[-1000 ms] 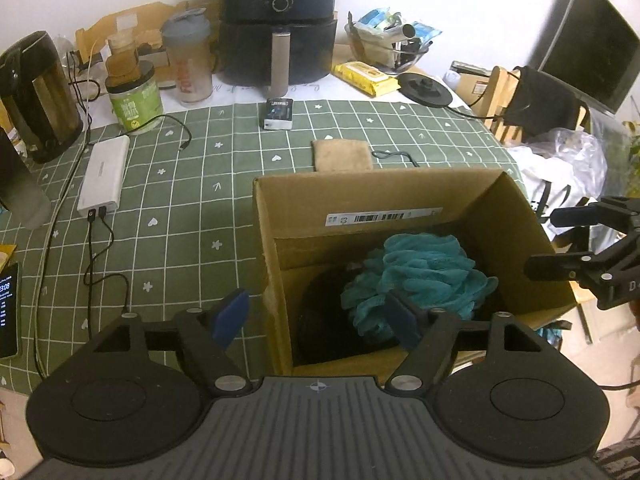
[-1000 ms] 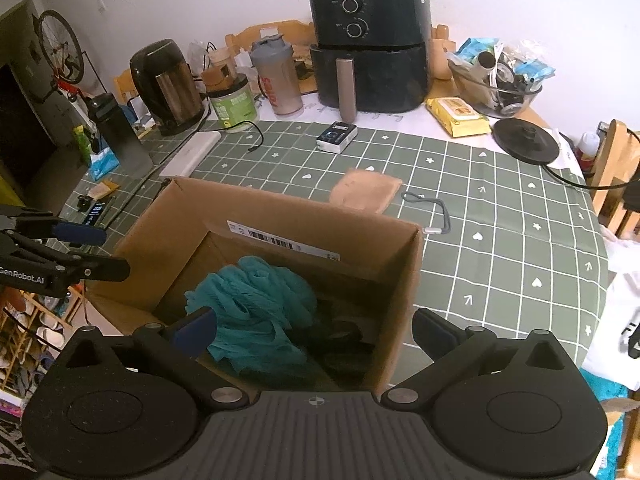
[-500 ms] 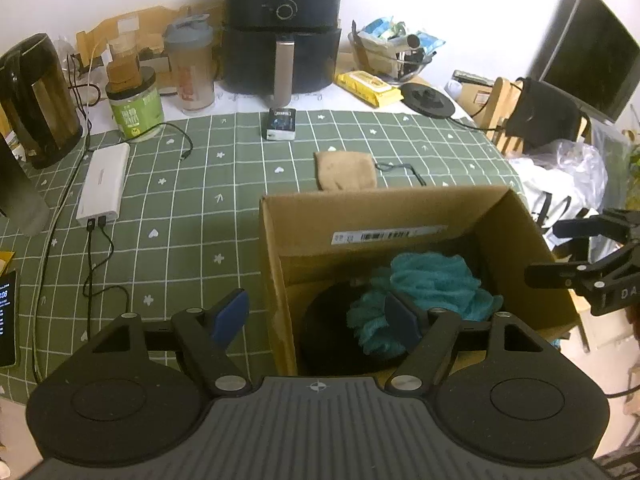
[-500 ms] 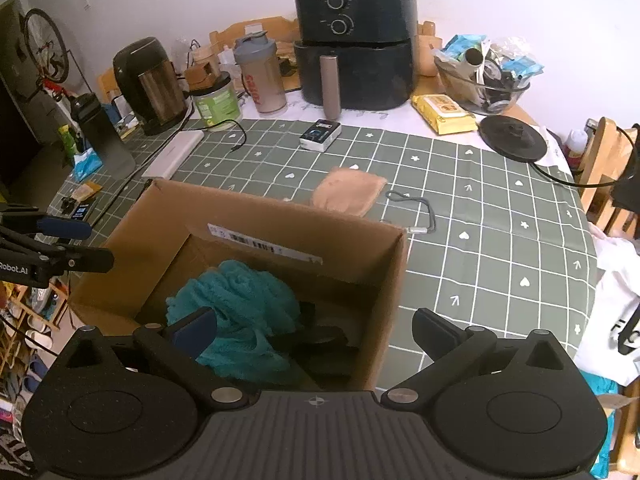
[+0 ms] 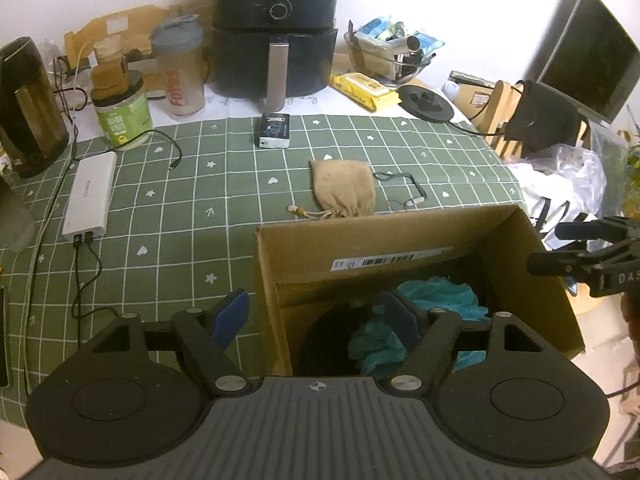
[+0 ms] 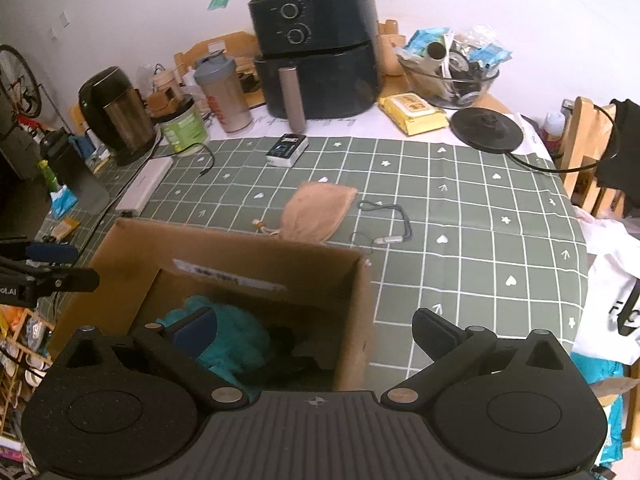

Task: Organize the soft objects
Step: 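Move the right gripper away from the box toward the tan pouch and cable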

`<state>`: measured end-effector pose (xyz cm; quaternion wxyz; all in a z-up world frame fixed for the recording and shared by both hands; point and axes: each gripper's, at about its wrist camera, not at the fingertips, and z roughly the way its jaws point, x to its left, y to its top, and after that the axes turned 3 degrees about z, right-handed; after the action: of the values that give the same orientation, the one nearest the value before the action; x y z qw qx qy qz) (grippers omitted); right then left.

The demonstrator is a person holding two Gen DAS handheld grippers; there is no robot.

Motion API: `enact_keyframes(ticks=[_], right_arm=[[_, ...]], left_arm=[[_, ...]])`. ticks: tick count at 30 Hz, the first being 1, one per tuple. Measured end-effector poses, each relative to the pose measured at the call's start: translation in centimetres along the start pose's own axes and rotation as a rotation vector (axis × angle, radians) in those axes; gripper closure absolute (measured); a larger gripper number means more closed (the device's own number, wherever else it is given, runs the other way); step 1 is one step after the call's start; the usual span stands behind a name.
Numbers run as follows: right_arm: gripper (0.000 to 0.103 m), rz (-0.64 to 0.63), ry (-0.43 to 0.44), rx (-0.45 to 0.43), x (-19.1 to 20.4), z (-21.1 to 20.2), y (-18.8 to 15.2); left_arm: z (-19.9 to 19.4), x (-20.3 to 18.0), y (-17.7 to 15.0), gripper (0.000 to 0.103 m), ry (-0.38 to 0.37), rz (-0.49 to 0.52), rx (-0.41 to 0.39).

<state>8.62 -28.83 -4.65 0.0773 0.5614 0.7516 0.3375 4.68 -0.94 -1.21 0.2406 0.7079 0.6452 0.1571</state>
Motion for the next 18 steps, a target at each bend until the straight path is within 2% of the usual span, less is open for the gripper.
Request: enact_keyframes(ticks=[8,18], right_arm=[[0.000,-0.001,-0.040,-0.017,-1.7,1.0,2.4],[0.000,-0.010,-0.079,-0.058,-3.7,2.1,7.2]], left_arm=[[0.9,0.2,1.7,0.029,-0.027,0.007,-0.002],[1.2,1.8,4.6,0.029,-0.037,-0.015,-0.052]])
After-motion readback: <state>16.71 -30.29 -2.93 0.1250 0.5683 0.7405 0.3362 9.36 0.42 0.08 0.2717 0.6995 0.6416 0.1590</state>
